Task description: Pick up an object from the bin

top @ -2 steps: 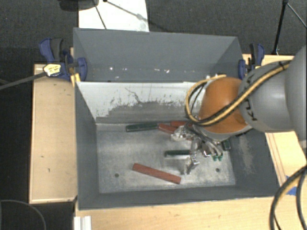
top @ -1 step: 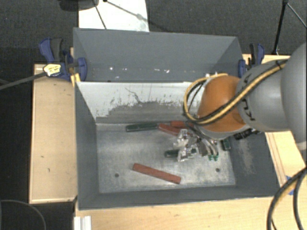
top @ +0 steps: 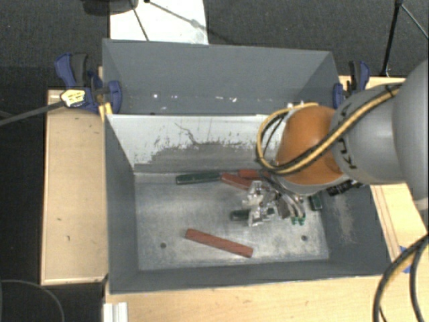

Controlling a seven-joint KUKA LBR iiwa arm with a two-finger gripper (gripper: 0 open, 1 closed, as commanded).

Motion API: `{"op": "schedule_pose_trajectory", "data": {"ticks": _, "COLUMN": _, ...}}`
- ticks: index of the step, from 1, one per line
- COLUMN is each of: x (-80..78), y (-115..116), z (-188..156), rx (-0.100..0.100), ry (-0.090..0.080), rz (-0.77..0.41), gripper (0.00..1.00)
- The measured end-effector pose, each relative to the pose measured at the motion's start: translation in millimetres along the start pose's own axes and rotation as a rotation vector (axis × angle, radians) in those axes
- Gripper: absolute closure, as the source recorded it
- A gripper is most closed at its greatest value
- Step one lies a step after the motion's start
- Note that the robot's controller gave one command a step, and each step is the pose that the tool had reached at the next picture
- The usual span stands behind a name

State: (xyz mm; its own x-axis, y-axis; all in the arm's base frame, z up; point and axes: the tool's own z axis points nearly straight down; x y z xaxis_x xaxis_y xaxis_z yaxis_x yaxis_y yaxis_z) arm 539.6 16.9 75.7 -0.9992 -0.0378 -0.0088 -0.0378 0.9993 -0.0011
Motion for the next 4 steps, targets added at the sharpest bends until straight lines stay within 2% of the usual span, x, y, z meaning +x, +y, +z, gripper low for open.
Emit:
{"op": "schedule_pose_trajectory", "data": {"ticks": 2, "x": 1.6, "y": 0, "z": -11, "rx": -0.001, "ry": 0.006, "rz": -0.002, "gripper": 1.00}}
{"op": "schedule_pose_trajectory", "data": {"ticks": 4, "x": 2.2, "y": 0, "z": -43, "rx": -0.002, "ry": 0.010, "rz": -0.003, "gripper": 1.00}}
